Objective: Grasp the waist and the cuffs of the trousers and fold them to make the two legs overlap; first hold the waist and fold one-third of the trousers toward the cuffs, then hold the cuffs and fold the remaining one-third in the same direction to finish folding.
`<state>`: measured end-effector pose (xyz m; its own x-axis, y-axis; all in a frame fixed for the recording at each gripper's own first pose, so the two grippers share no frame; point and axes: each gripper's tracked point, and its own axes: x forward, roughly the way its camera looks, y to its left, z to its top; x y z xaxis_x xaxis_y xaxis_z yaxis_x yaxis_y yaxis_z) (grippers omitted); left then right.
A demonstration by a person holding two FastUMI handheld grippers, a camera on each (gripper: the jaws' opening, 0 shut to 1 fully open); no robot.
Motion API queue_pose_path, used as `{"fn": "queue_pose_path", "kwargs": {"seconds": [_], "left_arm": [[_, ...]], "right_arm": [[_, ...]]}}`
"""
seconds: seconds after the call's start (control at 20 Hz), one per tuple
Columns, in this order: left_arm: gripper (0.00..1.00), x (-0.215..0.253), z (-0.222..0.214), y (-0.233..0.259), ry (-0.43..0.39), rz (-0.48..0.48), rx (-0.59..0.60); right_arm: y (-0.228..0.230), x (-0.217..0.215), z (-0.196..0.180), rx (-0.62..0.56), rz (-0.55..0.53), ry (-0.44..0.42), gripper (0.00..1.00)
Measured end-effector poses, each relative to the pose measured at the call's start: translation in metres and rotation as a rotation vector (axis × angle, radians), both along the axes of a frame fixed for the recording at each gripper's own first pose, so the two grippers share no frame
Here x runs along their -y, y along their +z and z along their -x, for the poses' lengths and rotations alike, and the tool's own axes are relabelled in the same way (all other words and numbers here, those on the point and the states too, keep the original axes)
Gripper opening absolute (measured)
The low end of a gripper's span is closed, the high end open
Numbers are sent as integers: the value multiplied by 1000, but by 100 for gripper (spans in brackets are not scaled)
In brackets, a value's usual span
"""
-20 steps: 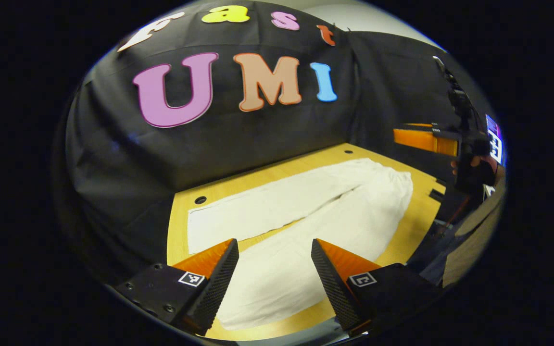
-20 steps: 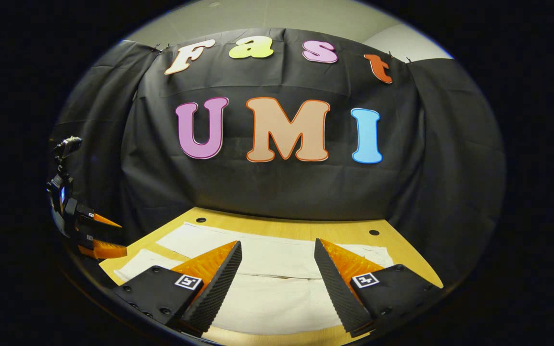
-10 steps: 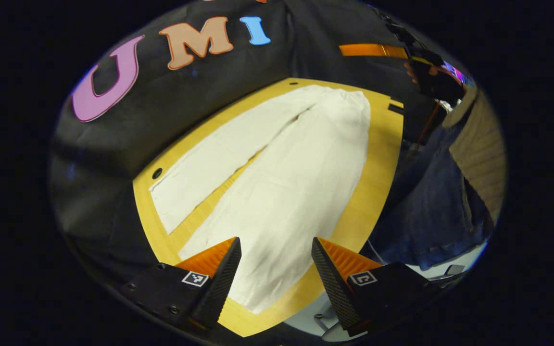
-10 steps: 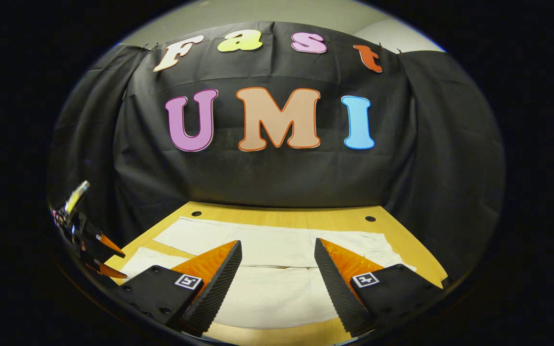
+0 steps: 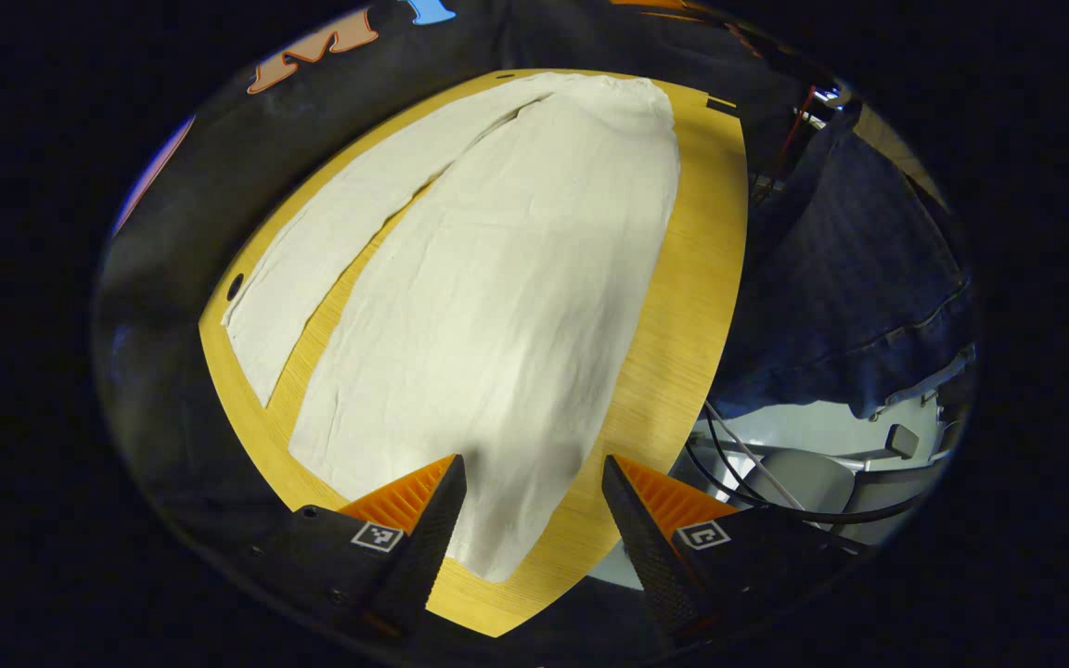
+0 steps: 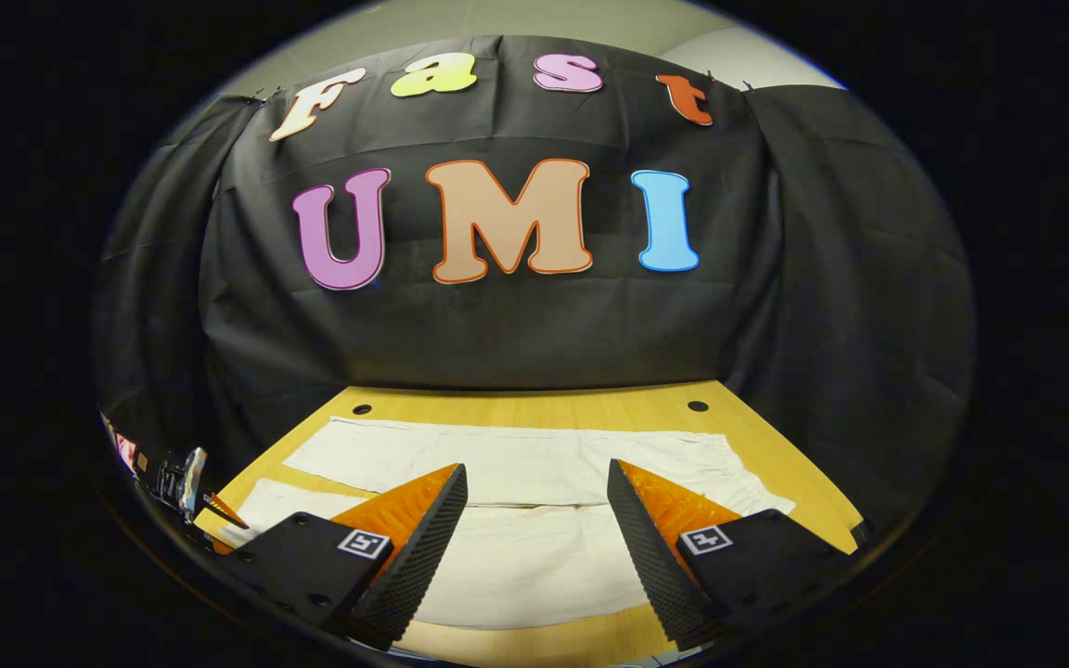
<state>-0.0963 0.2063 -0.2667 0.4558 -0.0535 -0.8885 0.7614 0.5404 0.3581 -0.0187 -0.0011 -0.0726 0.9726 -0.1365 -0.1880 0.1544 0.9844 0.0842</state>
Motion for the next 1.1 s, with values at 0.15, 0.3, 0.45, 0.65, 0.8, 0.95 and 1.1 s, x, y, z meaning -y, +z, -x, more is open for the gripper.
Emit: {"fn": "queue_pose_path", "kwargs": {"seconds": [0.15,0.3,0.45,0.65,0.8,0.95,1.1], "left_arm": [[90,-8,0,-9,-17,-37,-28],[90,-12,1,-16,-27,-63,-59],[89,-13,0,-20,-15,-70,-101],[86,-13,2,-24,20,-67,-183],[77,-16,-1,-25,12,-97,-202],[65,-15,-3,-25,-1,-113,-206],[30,-17,-13,-24,29,-114,-183]], "right_arm": [[-3,7,-1,-15,9,-6,97],[-7,11,-2,-26,11,-8,97],[-12,14,-5,-42,18,-2,97],[-20,12,-9,-70,27,27,97],[-24,14,-12,-86,41,52,97],[-28,16,-20,-103,46,81,97],[-30,14,-27,-107,48,121,97]]}}
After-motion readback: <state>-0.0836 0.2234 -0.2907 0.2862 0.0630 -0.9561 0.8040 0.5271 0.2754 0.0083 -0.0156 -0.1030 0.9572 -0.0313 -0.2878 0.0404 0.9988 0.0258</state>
